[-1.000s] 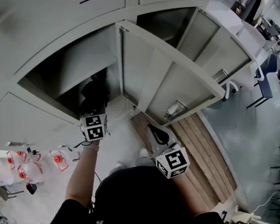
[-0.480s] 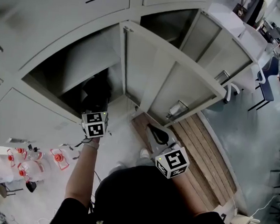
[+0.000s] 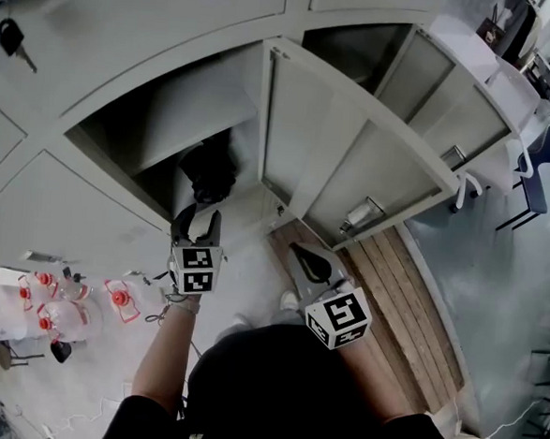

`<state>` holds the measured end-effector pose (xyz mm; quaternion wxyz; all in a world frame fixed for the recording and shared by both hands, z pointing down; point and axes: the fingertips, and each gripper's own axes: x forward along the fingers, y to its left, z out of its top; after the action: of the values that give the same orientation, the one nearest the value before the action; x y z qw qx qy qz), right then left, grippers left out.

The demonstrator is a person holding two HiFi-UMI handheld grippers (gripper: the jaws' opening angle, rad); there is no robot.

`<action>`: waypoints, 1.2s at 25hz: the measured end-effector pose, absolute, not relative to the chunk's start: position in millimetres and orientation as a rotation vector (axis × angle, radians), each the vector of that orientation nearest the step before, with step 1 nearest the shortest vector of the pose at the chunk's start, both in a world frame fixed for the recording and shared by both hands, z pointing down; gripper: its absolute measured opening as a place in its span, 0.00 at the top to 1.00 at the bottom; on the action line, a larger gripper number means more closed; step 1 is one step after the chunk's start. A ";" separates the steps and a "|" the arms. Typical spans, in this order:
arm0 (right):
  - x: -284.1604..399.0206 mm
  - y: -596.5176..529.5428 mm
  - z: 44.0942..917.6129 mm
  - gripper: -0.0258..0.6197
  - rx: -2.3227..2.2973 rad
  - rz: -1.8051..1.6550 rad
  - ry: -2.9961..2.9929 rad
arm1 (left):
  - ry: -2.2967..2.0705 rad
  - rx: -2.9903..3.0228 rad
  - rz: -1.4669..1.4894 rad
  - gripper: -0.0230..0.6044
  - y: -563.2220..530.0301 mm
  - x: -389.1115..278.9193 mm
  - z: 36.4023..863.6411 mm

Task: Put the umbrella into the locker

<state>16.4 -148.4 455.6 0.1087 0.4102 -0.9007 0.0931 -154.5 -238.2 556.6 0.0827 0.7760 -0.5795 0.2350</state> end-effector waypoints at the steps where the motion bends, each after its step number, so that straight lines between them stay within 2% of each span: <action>1: 15.5 -147.7 456.0 0.96 1.202 0.275 -2.650 | -1.724 2.324 0.702 0.67 -235.1 -153.9 558.0; 6: 15.4 -144.8 457.5 0.96 1.195 0.275 -2.648 | -1.723 2.361 0.706 0.80 -235.0 -148.3 555.0; 30: 49.1 -141.3 458.3 0.96 1.278 0.281 -2.598 | -1.697 2.303 0.698 0.83 -307.0 -126.9 543.0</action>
<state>49.1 -141.3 458.3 0.1163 0.4364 -0.8870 0.0960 -126.9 -307.0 543.0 0.0985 0.7782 -0.5736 0.2359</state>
